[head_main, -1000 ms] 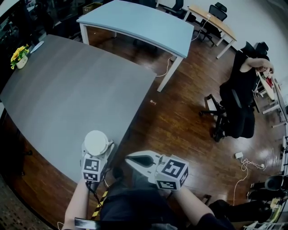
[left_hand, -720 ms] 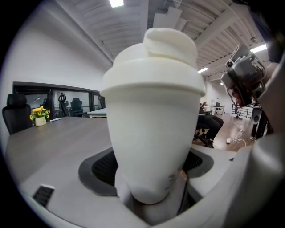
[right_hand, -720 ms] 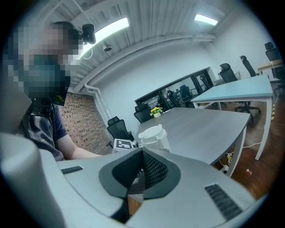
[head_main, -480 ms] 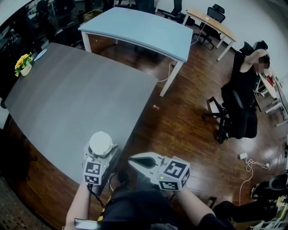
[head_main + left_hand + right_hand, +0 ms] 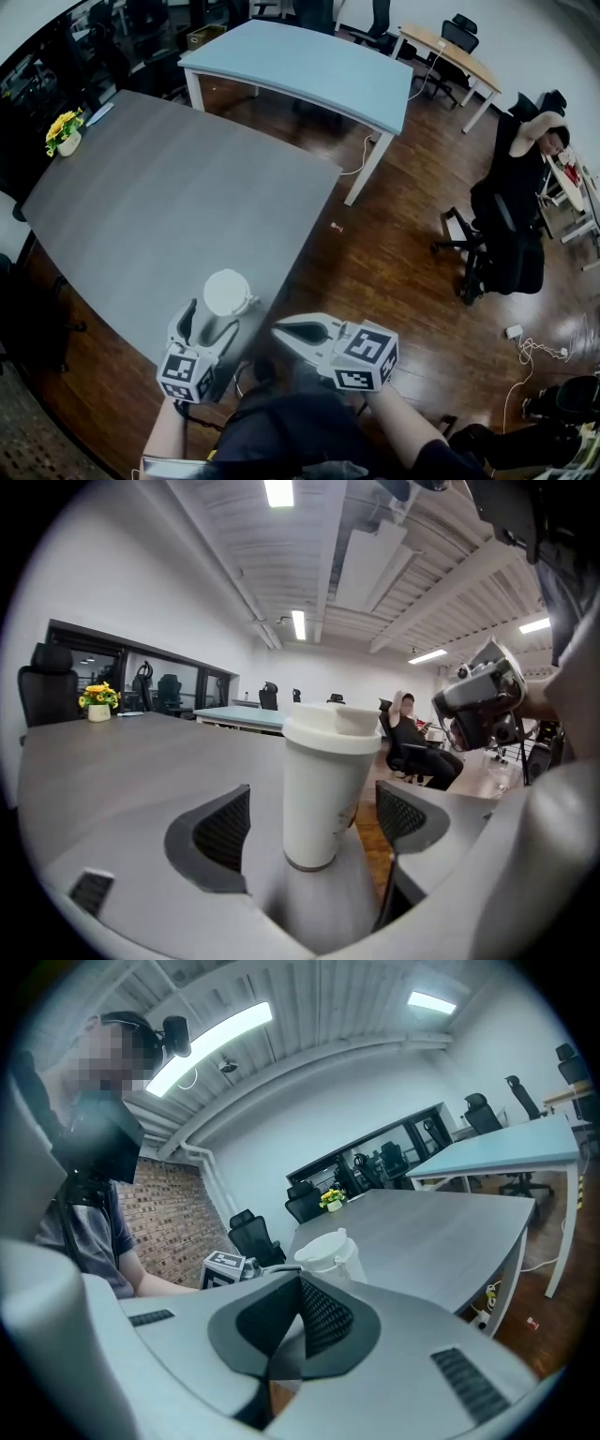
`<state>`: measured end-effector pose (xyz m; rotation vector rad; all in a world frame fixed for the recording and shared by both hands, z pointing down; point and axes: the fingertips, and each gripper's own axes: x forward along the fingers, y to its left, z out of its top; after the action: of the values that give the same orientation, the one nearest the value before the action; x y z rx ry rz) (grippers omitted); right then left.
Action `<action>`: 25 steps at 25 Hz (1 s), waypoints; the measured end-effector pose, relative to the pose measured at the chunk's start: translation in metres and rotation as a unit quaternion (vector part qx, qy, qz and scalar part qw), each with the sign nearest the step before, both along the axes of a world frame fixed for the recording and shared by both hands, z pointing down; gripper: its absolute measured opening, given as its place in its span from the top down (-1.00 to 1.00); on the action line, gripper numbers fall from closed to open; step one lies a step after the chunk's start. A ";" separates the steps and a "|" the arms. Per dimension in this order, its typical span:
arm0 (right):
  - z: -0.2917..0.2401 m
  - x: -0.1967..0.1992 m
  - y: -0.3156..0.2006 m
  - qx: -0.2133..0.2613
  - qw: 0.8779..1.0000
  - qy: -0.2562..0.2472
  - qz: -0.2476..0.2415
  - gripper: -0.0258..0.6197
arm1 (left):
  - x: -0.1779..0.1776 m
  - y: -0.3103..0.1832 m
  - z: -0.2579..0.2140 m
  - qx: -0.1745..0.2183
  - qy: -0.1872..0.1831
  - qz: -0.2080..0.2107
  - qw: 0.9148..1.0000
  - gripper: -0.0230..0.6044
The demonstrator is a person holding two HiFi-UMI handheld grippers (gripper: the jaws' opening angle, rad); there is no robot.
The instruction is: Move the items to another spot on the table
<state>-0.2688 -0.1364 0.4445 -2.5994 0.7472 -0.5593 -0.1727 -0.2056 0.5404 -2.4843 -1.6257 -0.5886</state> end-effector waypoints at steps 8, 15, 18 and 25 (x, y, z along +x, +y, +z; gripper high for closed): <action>-0.007 0.000 -0.025 -0.002 1.000 0.009 -0.022 0.96 | 0.040 -0.063 -0.031 -0.029 -0.002 -0.095 0.995 0.41; -0.015 -0.014 -0.035 0.007 0.999 0.025 -0.039 0.97 | 0.056 -0.085 -0.069 -0.154 -0.119 -0.171 0.966 0.93; -0.021 -0.021 -0.029 0.026 0.998 0.040 -0.036 0.97 | 0.036 -0.067 -0.095 -0.172 -0.130 -0.134 0.967 0.93; -0.035 -0.056 -0.014 0.055 0.995 0.067 -0.043 0.97 | -0.018 -0.030 -0.152 -0.172 -0.092 -0.100 0.976 0.93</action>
<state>-0.3251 -0.1507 0.4098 -2.5325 0.9094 -0.3589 -0.1906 -0.2359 0.3888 -2.9516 -1.6760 -0.6229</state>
